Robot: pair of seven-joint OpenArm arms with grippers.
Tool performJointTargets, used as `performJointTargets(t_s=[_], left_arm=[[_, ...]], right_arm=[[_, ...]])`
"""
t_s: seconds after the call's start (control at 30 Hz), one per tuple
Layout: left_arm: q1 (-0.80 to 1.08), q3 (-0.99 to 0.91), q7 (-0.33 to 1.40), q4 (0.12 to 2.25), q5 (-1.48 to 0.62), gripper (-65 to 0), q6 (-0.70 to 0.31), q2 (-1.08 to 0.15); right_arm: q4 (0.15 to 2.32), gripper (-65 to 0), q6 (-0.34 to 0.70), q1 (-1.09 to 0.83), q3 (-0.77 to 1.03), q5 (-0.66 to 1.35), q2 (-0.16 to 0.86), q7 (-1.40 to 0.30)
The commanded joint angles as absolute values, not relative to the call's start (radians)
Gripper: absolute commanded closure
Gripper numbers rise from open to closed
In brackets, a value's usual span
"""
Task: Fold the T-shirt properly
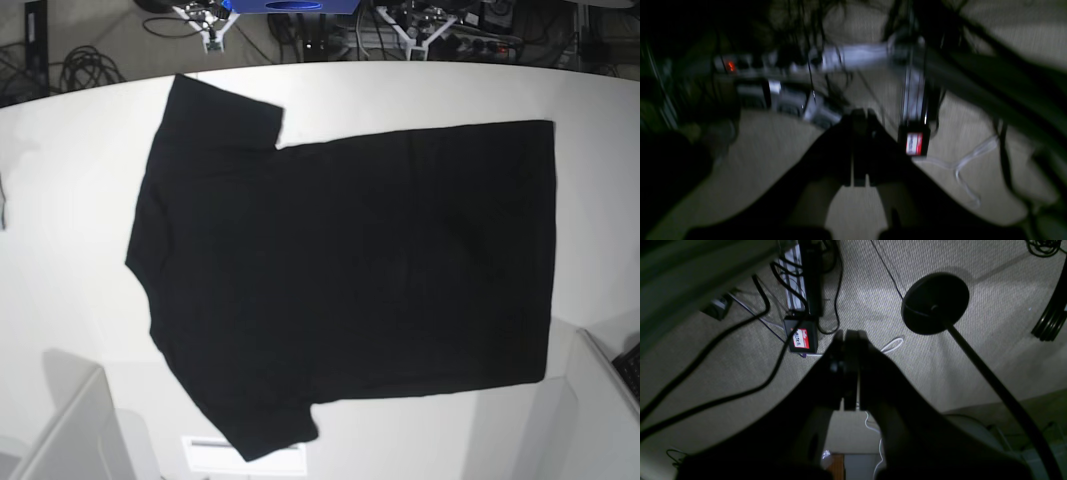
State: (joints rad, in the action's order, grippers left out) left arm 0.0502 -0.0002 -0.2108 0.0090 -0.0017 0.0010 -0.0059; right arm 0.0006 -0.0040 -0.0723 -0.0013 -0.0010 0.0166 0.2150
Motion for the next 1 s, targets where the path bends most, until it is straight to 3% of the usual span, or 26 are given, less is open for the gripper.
performJointTargets(t_s=[0.0, 0.2, 0.23, 0.27, 0.4, 0.43, 0.5, 0.53, 0.6, 0.73, 0.9, 0.97], left_arm=[[0.051, 0.001, -0.216, 0.008, 0.001, -0.3, 0.007, -0.008], [0.061, 0.008, -0.219, 0.012, 0.004, -0.3, 0.007, -0.008], [0.067, 0.002, -0.219, 0.012, -0.001, -0.3, 0.007, -0.008], [0.073, 0.002, -0.219, 0.012, -0.002, -0.3, 0.007, -0.008], [0.143, 0.012, -0.220, 0.087, 0.005, -0.3, 0.007, -0.010], [0.163, 0.012, -0.220, 0.122, 0.005, -0.3, 0.007, -0.010], [0.197, 0.012, -0.219, 0.189, 0.005, -0.3, 0.007, -0.010], [0.208, 0.012, -0.216, 0.206, 0.005, -0.2, 0.007, -0.010], [0.216, 0.012, -0.216, 0.211, 0.005, -0.2, 0.007, -0.012], [0.211, 0.012, -0.214, 0.211, 0.005, -0.5, 0.007, -0.042], [0.209, 0.012, -0.209, 0.211, -0.001, -2.0, 0.007, -0.044], [0.209, 0.010, -0.209, 0.209, -0.004, -9.5, 0.007, -0.044]], right_arm=[[0.002, 0.0, -0.008, -0.076, 0.001, -0.001, 0.018, 0.222], [0.002, -0.8, -0.007, -0.077, -0.001, -0.002, 0.021, 0.222], [0.002, -3.6, -0.005, -0.079, -0.001, -0.002, 0.022, 0.222], [0.002, -7.4, -0.005, -0.081, -0.001, -0.002, 0.022, 0.222], [0.022, -37.2, -0.005, -0.096, -0.002, -0.002, 0.022, 0.213], [0.027, -41.9, -0.005, -0.108, -0.001, -0.002, 0.019, 0.213], [0.047, -44.6, -0.005, -0.119, -0.001, -0.002, 0.018, 0.213], [0.051, -43.4, -0.005, -0.122, -0.001, -0.002, 0.018, 0.213], [0.053, -34.4, -0.005, -0.127, -0.001, -0.002, 0.018, 0.213], [0.053, 0.0, -0.005, -0.130, 0.002, 0.001, 0.021, 0.213], [0.051, 0.0, -0.007, -0.133, 0.004, 0.001, 0.024, 0.213], [0.051, 0.0, -0.007, -0.133, 0.002, 0.001, 0.024, 0.217]])
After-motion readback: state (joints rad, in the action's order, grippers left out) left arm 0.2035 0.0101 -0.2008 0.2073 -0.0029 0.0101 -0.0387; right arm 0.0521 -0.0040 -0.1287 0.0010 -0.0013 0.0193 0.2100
